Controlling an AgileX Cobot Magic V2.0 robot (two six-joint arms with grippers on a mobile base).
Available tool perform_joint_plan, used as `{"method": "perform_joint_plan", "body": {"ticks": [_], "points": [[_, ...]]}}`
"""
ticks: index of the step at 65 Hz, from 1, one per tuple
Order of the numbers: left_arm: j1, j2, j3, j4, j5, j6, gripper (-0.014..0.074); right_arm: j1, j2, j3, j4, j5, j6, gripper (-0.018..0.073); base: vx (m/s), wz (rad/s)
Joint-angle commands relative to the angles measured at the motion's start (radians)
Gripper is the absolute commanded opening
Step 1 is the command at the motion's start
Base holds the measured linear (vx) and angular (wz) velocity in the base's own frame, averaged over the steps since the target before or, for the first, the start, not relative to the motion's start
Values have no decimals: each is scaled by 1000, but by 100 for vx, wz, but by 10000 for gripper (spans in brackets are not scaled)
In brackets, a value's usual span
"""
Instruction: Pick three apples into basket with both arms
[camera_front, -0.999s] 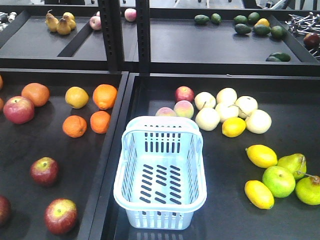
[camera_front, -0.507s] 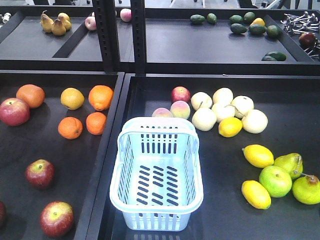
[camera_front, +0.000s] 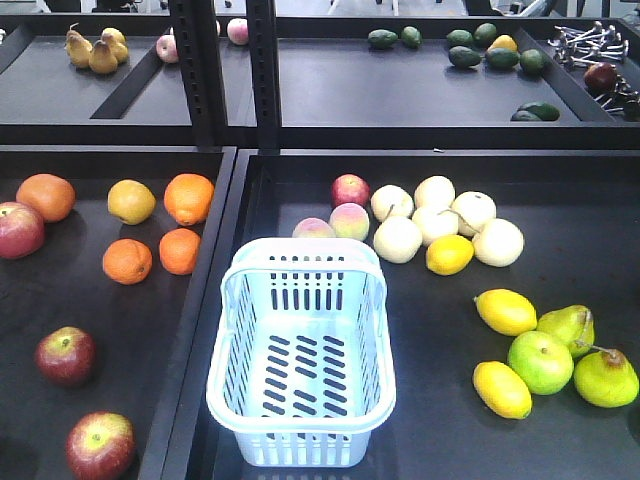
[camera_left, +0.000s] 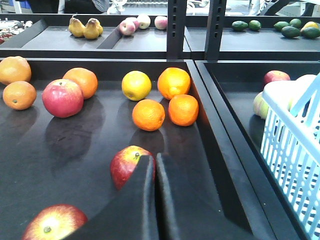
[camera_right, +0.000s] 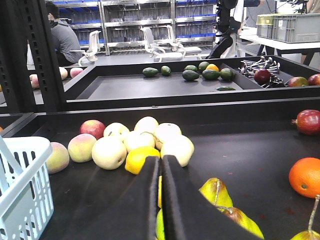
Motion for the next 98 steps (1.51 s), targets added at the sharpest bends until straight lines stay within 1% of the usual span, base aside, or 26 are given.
{"method": "perform_joint_plan", "body": {"ticks": [1,47,61,82,86,89,95,98], "points": [[-7,-1,19,-5,-74,-9,-6,-6,1,12,-7,-78,-10,-3,1,-3],[-7,-1,19,3,-81,-6,-6,-6,1,12,-7,-78,-10,-3,0,0],[-7,-1,19,-9,-193,-16,-6,-6,1,12,-7,-78,-10,-3,0,0],[-7,-1,12,-18,-461,-19,-6,-6,1,12,-7,-78,-10,-3,0,0],[-7,-1,12,-53,-513,-42,-6,-6,1,12,-7,-78,-10,-3,0,0],[-7,-1,12,-92,-540,-83,-6,-6,1,12,-7,-78,-10,-3,0,0],[-7,-1,12,-170,-598,-185,-6,-6,1,12,-7,-78,-10,-3,0,0],[-7,-1,12,-213,-615,-249,-6,-6,1,12,-7,-78,-10,-3,0,0]]}}
